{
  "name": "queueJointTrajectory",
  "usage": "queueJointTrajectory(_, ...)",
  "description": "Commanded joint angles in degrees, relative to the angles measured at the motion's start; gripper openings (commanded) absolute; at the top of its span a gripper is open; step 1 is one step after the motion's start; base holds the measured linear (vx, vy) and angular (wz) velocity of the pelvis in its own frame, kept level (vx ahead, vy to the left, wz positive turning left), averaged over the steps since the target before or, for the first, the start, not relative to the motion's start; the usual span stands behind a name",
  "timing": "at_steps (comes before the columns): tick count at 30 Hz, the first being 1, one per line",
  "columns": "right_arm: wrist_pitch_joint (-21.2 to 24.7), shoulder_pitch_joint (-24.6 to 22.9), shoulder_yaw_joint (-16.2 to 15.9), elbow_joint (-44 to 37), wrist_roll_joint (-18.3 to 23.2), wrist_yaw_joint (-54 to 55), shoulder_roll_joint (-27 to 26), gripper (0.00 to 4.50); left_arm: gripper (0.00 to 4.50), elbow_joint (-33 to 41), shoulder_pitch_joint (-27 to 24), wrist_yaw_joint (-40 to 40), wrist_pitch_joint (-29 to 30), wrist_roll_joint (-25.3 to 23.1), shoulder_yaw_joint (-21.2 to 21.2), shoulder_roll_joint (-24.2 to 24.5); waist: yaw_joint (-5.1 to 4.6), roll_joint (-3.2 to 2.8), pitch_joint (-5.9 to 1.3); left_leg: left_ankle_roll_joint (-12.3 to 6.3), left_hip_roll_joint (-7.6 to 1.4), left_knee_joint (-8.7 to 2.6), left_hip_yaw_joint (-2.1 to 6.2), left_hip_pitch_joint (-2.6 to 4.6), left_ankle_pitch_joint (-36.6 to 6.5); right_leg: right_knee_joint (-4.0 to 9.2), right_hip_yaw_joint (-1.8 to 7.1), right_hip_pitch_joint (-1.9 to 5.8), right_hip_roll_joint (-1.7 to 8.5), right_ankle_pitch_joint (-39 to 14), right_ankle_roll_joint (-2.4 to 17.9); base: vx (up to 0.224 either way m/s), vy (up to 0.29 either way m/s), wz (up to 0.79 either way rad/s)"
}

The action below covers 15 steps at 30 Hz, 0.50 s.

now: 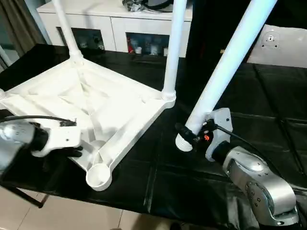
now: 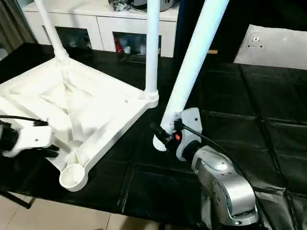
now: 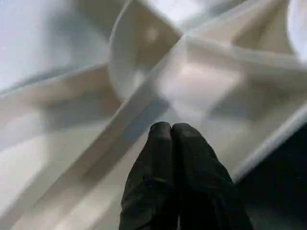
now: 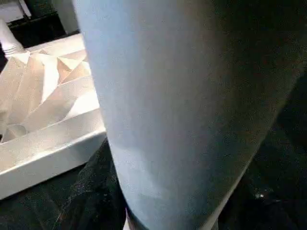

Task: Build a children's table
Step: Move table base

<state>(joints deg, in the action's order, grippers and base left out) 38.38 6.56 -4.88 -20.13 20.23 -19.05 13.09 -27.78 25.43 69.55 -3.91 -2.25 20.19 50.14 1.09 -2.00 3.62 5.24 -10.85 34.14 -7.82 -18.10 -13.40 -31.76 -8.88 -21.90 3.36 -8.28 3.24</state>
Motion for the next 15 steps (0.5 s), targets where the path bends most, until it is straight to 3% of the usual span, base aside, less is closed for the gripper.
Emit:
queueJointTrajectory(1,0.29,1.06,0.5,-1.48,0.42,0.17,-0.19,1.93,0.02,-0.15,-0.13,-0.75,2.4,1.38,-0.27,-1.4,0.26,-0.6,-2.69,-2.25,-1.86,-4.21,0.44,-0.57,-8.66,4.79,3.74,2.96,5.61,-26.77,0.21,0.0,0.0,0.0)
queueJointTrajectory(3,0.23,1.42,0.71,-1.35,0.49,0.28,-0.24,1.93,0.0,0.17,-0.02,-0.91,2.95,1.74,-0.27,-2.79,0.48,-0.68,-2.78,-2.13,-2.05,-4.26,0.42,-0.42,-8.62,4.6,3.85,2.86,5.52,-25.56,0.63,0.0,0.0,0.0)
queueJointTrajectory(5,0.11,2.44,1.53,-1.02,0.6,0.63,-0.26,1.93,0.0,0.82,0.54,-2.55,5.1,1.78,0.06,-6.3,0.75,-0.36,-2.92,-2.12,-2.07,-4.26,0.34,-0.5,-7.92,4.32,3.98,3.02,5.54,-24.2,1.08,0.0,0.0,0.0)
queueJointTrajectory(9,-0.02,4.52,3.51,-0.7,0.7,1.68,-0.24,1.93,0.0,0.28,3.08,-9.06,9.79,1.44,-0.15,-14.32,2.05,-0.63,-3.02,-1.87,-2.28,-4.02,-0.13,0.17,-7.3,4.27,4.14,2.55,5.51,-24.39,1.96,0.0,0.0,0.0)
queueJointTrajectory(10,-0.02,4.56,3.54,-0.69,0.7,1.7,-0.23,1.93,0.0,0.26,3.14,-9.2,9.87,1.43,-0.17,-14.49,2.37,-0.54,-3.05,-1.78,-2.33,-4.03,-0.22,0.5,-7.58,4.38,4.24,2.31,5.5,-24.32,2.04,0.0,0.0,0.0)
queueJointTrajectory(11,-0.04,4.93,3.87,-0.64,0.67,1.84,-0.17,1.93,0.0,0.02,3.69,-10.42,10.61,1.38,-0.38,-16.04,2.55,-0.44,-3.13,-1.7,-2.19,-4.06,-0.31,0.43,-7.59,4.1,4.4,2.38,5.47,-23.11,2.68,0.0,0.0,0.0)
queueJointTrajectory(12,0.02,5.35,4.34,-0.65,0.77,1.94,-0.05,1.93,0.0,-0.22,4.36,-11.9,11.3,1.59,-0.67,-17.98,2.51,-0.4,-3.24,-1.86,-2.29,-4.12,-0.21,-0.25,-6.73,3.71,4.42,2.87,5.44,-21.67,2.86,0.0,0.0,0.0)
queueJointTrajectory(13,0.2,5.96,5.01,-0.53,0.73,2.35,0.06,1.93,0.0,-0.93,5.38,-14.13,11.69,1.76,-0.98,-20.53,2.65,-0.53,-3.52,-1.92,-2.24,-4.0,-0.16,-0.36,-6.1,3.57,4.38,3.05,5.51,-20.98,2.71,0.0,0.0,0.0)
queueJointTrajectory(15,0.41,6.86,5.77,-0.28,0.68,2.65,0.35,1.93,0.0,-2.16,6.91,-17.8,12.73,2.32,-1.66,-24.32,2.62,-0.21,-3.67,-2.47,-2.07,-3.85,-0.3,-0.74,-4.68,3.6,4.38,3.27,5.44,-19.85,2.49,0.0,0.0,0.0)
